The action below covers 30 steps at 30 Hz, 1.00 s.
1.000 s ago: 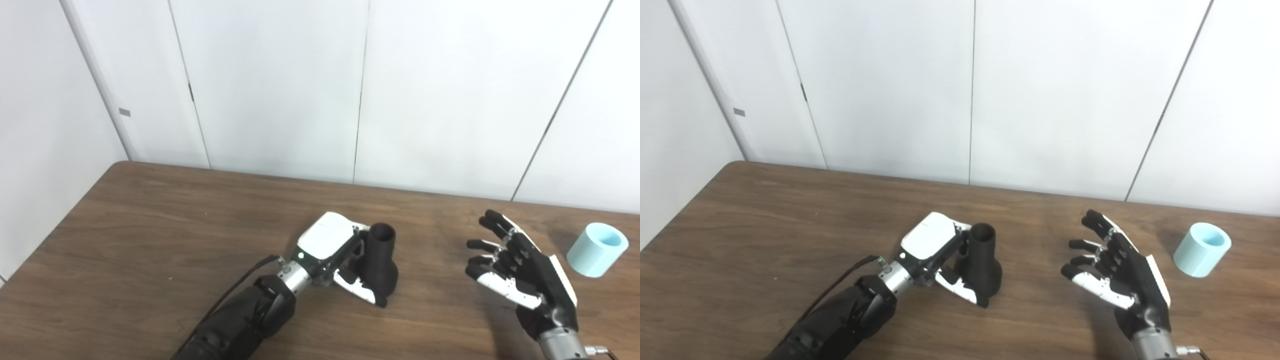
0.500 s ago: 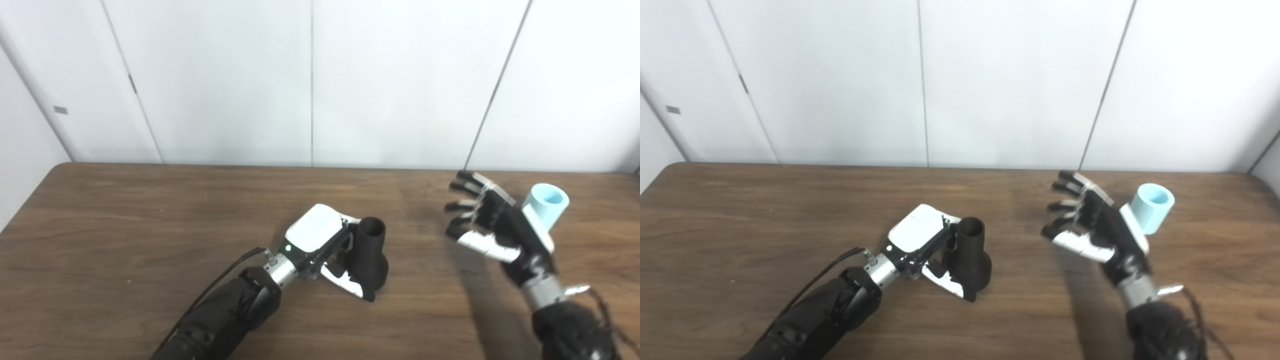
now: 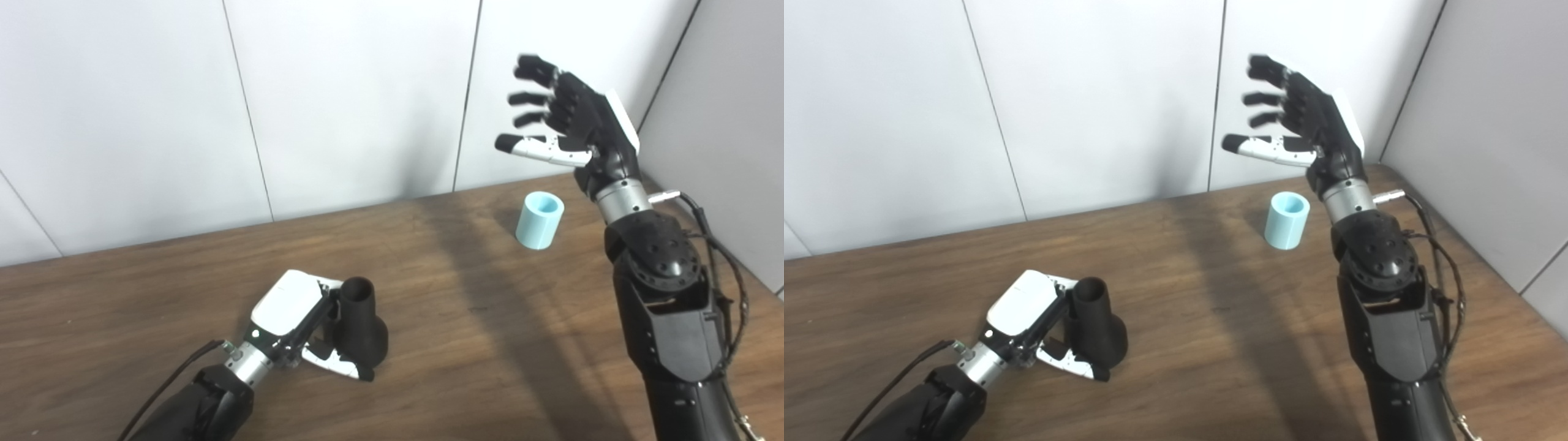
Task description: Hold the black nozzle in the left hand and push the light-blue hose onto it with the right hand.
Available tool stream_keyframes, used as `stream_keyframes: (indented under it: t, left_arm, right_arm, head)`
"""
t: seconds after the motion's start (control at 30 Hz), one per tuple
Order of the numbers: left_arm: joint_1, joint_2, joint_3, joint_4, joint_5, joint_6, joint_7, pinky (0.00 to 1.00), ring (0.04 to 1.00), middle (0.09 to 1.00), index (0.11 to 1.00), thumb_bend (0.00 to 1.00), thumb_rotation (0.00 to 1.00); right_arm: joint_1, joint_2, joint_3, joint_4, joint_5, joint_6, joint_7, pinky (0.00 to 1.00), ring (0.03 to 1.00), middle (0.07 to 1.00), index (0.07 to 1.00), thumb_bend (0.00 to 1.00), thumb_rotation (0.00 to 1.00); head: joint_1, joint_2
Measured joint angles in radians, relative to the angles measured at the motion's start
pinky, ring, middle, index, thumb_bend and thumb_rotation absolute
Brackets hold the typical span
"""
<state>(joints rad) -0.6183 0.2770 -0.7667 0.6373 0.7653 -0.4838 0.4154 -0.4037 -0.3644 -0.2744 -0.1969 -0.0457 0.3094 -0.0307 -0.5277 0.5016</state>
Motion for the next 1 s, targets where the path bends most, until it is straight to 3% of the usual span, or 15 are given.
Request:
stream_keyframes:
  t: [0.1,0.13,0.17,0.23,0.27,0.33,0.47,0.67,0.87,1.0]
  left_arm:
    - [-0.01,0.005,-0.02,0.013,-0.027,0.0,0.005,0.32,0.368,0.393,0.51,0.52,0.0]
    - [-0.013,0.008,-0.029,0.015,-0.033,0.0,0.009,0.32,0.374,0.395,0.51,0.52,0.0]
    - [-0.015,0.013,-0.036,0.015,-0.039,0.0,0.012,0.32,0.379,0.399,0.51,0.52,0.0]
    - [-0.02,0.022,-0.05,0.018,-0.046,0.0,0.021,0.32,0.383,0.404,0.509,0.52,0.0]
    - [-0.022,0.025,-0.056,0.02,-0.047,0.0,0.027,0.32,0.384,0.405,0.508,0.52,0.0]
    - [-0.026,0.03,-0.069,0.023,-0.052,0.0,0.039,0.32,0.385,0.408,0.507,0.52,0.0]
    - [-0.028,0.036,-0.076,0.024,-0.06,0.0,0.041,0.34,0.398,0.416,0.513,0.52,0.0]
    - [-0.029,0.04,-0.076,0.024,-0.067,0.0,0.04,0.34,0.393,0.409,0.514,0.52,0.0]
    - [-0.029,0.044,-0.08,0.022,-0.069,0.0,0.039,0.34,0.402,0.406,0.512,0.52,0.0]
    - [-0.03,0.044,-0.08,0.022,-0.069,0.0,0.036,0.34,0.399,0.407,0.514,0.52,0.0]
  right_arm:
    - [-0.002,-0.024,-0.02,0.115,-0.052,-0.023,-0.053,0.85,0.846,0.853,0.855,0.79,0.26]
    - [-0.002,-0.042,-0.029,0.156,-0.059,-0.025,-0.058,0.88,0.858,0.867,0.863,0.79,0.26]
    - [-0.002,-0.056,-0.034,0.177,-0.056,-0.027,-0.055,0.89,0.861,0.878,0.866,0.82,0.27]
    - [-0.002,-0.092,-0.038,0.209,-0.026,-0.045,-0.023,0.83,0.868,0.904,0.864,0.86,0.28]
    - [-0.002,-0.111,-0.038,0.227,0.003,-0.051,0.003,0.76,0.87,0.919,0.873,0.89,0.27]
    - [-0.005,-0.14,-0.039,0.269,0.057,-0.07,0.054,0.72,0.874,0.927,0.877,0.91,0.27]
    - [-0.004,-0.161,0.001,0.349,0.061,-0.094,0.105,0.81,0.89,0.909,0.89,0.85,0.25]
    - [0.0,-0.181,0.077,0.458,0.004,-0.109,0.131,0.82,0.911,0.946,0.915,0.89,0.34]
    - [0.007,-0.196,0.114,0.495,0.004,-0.115,0.188,0.89,0.938,0.959,0.96,0.85,0.32]
    - [0.005,-0.196,0.154,0.545,0.0,-0.128,0.22,0.85,0.933,0.979,0.965,0.9,0.31]
  head:
    - [-0.02,-0.008]
    - [-0.02,-0.008]
    - [-0.021,-0.008]
    - [-0.025,-0.009]
    - [-0.031,-0.011]
    - [-0.034,-0.012]
    - [-0.032,-0.009]
    - [-0.017,-0.003]
    - [-0.014,0.002]
    - [-0.009,0.005]
